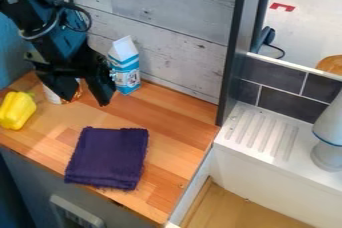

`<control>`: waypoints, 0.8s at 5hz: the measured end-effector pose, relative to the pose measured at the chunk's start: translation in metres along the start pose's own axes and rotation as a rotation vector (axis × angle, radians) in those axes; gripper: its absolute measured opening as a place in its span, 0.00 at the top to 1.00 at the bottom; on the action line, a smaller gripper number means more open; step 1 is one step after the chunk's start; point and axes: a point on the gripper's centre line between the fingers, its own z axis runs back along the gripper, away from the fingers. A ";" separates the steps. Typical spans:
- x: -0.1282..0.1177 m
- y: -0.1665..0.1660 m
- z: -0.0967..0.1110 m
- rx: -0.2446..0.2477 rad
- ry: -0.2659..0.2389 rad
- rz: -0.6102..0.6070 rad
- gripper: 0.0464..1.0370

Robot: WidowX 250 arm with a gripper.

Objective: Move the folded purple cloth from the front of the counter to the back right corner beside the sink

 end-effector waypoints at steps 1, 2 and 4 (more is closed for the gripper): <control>-0.004 0.001 -0.005 -0.001 0.022 0.006 0.04; -0.007 0.010 -0.025 0.022 0.058 -0.012 0.04; -0.013 0.018 -0.079 0.095 0.137 -0.160 0.04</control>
